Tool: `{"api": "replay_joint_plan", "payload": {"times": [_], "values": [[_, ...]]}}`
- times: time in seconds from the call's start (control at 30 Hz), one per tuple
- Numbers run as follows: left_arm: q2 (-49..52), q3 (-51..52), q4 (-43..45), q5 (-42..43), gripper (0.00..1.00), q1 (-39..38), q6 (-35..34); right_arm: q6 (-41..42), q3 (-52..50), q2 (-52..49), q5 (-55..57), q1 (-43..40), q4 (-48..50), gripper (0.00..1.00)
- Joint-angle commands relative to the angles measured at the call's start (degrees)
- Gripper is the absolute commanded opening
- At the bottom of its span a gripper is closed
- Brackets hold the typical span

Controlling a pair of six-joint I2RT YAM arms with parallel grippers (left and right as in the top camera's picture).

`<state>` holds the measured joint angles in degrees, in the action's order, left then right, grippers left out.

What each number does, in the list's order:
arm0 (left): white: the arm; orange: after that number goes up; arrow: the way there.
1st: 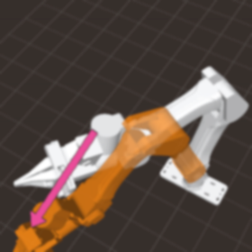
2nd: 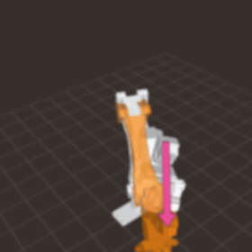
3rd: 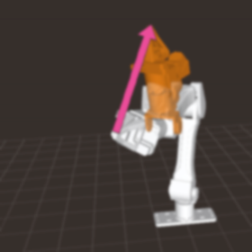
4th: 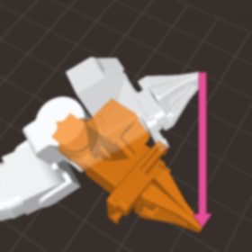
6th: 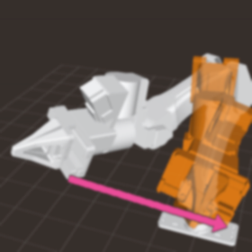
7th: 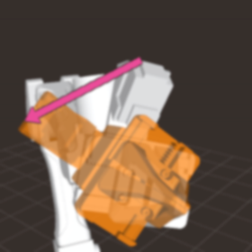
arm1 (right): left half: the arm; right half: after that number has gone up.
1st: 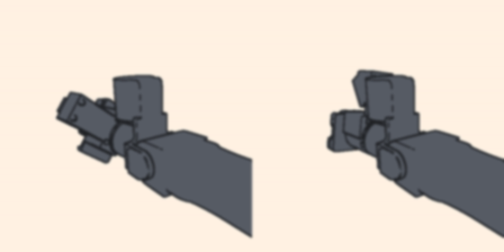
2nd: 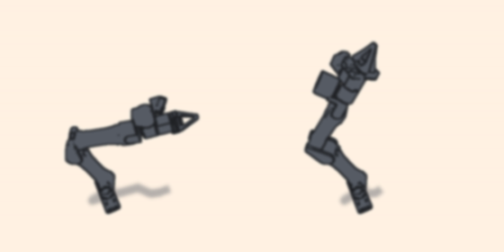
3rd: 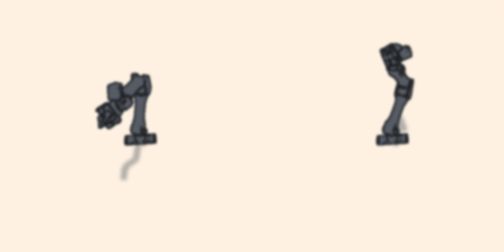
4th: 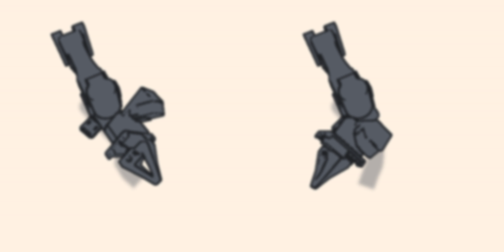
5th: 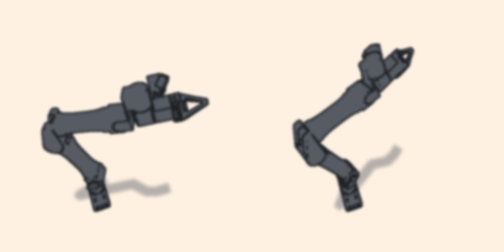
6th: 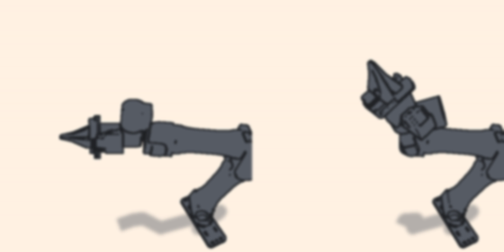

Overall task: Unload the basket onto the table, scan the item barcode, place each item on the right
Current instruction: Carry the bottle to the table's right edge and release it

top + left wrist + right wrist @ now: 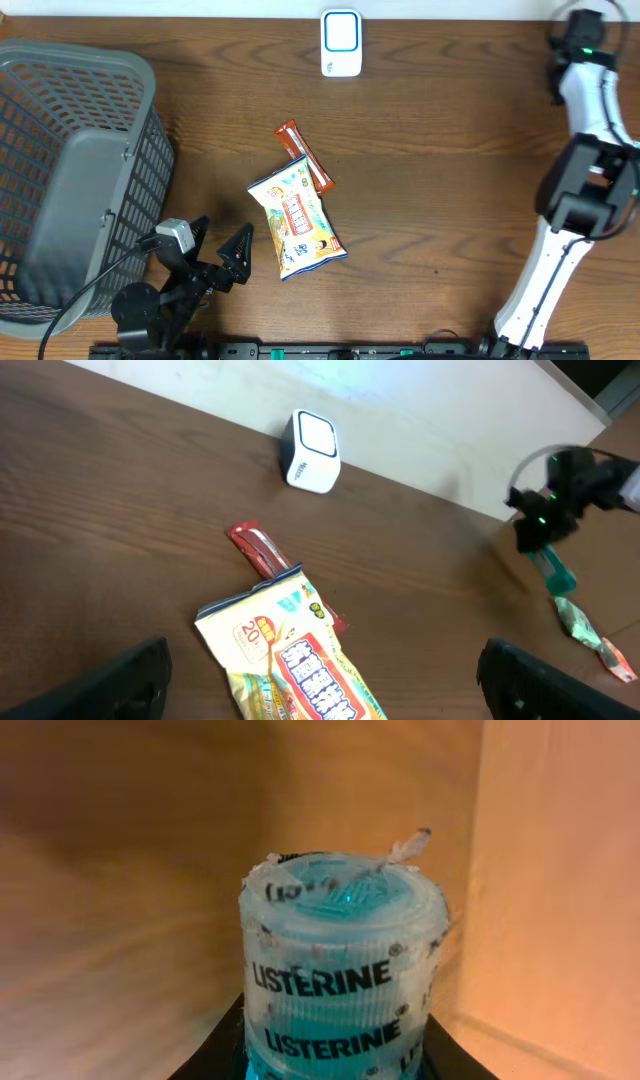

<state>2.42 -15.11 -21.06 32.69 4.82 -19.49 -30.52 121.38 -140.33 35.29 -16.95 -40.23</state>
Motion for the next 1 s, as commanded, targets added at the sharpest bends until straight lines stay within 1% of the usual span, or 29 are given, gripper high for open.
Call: {"api": "replay_joint_plan", "payload": {"times": [0.0, 0.1, 0.13, 0.17, 0.23, 0.37, 0.47, 0.5, 0.53, 0.6, 0.63, 0.67, 0.7, 0.8, 0.83, 0.97], "values": [[-0.3, 0.0, 0.1, 0.3, 0.98, 0.2, 0.1, 9.8, 0.1, 1.0, -4.0, -4.1, -1.0, 0.15], [-0.3, 0.0, 0.1, 0.3, 0.98, 0.2, 0.1, 13.0, -0.2, 1.0, -4.9, -6.1, -1.4, 0.15], [-0.3, 0.0, 0.1, 0.3, 0.98, 0.2, 0.1, 13.8, -0.3, 1.0, -5.4, -6.7, -1.4, 0.17], [-0.3, 0.0, 0.1, 0.3, 0.98, 0.2, 0.1, 14.5, -0.4, 1.0, -6.1, -7.4, -1.4, 0.22], [-0.3, 0.0, 0.1, 0.3, 0.98, 0.2, 0.1, 16.2, -0.4, 1.0, -7.5, -8.3, -1.4, 0.37], [-0.3, 0.0, 0.1, 0.3, 0.98, 0.2, 0.1, 19.9, -0.4, 1.0, -8.0, -9.3, -1.6, 0.47], [-0.3, 0.0, 0.1, 0.3, 0.98, 0.2, 0.1, 20.7, -0.4, 1.0, -8.1, -9.3, -1.8, 0.65], [-0.3, 0.0, 0.1, 0.3, 0.97, 0.2, 0.1, 20.7, -0.4, 1.0, -8.1, -9.3, -1.7, 0.69], [-0.3, 0.0, 0.1, 0.3, 0.98, 0.2, 0.1, 20.8, -0.4, 1.0, -8.1, -9.2, -1.7, 0.80], [-0.3, 0.0, 0.1, 0.3, 0.98, 0.2, 0.1, 22.7, -0.4, 1.1, -8.1, -9.0, -1.7, 0.97], [-0.3, 0.0, 0.1, 0.3, 0.98, 0.2, 0.1, 24.6, -0.3, 1.3, -8.8, -8.8, -1.8, 0.99], [-0.3, 0.0, 0.1, 0.3, 0.98, 0.2, 0.1, 26.4, -0.3, 1.5, -9.9, -8.5, -2.0, 0.99], [-0.3, 0.0, 0.1, 0.3, 0.98, 0.2, 0.1, 28.0, -0.3, 2.0, -12.3, -8.1, -2.3, 0.99], [-0.3, 0.0, 0.1, 0.3, 0.98, 0.2, 0.1, 32.4, -0.3, 4.4, -28.4, -6.6, -2.7, 0.99], [-0.3, 0.0, 0.1, 0.3, 0.98, 0.2, 0.1, 35.1, -0.3, 5.7, -39.6, -5.8, -2.7, 0.99], [-0.3, 0.0, 0.1, 0.3, 0.98, 0.2, 0.1, 42.2, -0.3, 7.7, -69.7, -3.7, -2.8, 0.99]]}}
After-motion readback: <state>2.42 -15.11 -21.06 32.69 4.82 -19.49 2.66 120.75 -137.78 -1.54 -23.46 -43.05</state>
